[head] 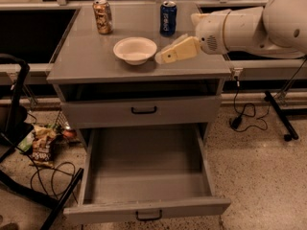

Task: Place orange can into middle drawer

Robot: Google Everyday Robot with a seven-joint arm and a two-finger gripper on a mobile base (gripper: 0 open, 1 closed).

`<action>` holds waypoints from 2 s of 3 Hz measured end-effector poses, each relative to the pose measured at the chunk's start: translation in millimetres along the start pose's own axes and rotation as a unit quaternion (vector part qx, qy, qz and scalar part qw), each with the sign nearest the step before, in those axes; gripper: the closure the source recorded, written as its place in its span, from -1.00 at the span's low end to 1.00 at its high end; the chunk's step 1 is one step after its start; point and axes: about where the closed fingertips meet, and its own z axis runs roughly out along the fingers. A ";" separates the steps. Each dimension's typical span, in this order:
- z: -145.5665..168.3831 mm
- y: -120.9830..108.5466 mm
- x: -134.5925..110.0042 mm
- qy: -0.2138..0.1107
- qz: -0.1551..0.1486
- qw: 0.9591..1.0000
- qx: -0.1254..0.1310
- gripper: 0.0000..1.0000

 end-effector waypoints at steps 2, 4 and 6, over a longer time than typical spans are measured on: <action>1.0 -1.1 -3.9 0.002 0.003 1.000 0.017 -1.00; 88.0 -56.8 -36.3 -0.080 0.017 0.996 0.045 -1.00; 207.9 -109.0 -71.6 -0.087 0.037 0.991 0.091 -1.00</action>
Offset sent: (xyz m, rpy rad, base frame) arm 0.0019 0.0007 0.0036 -0.0019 -0.0075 -0.0407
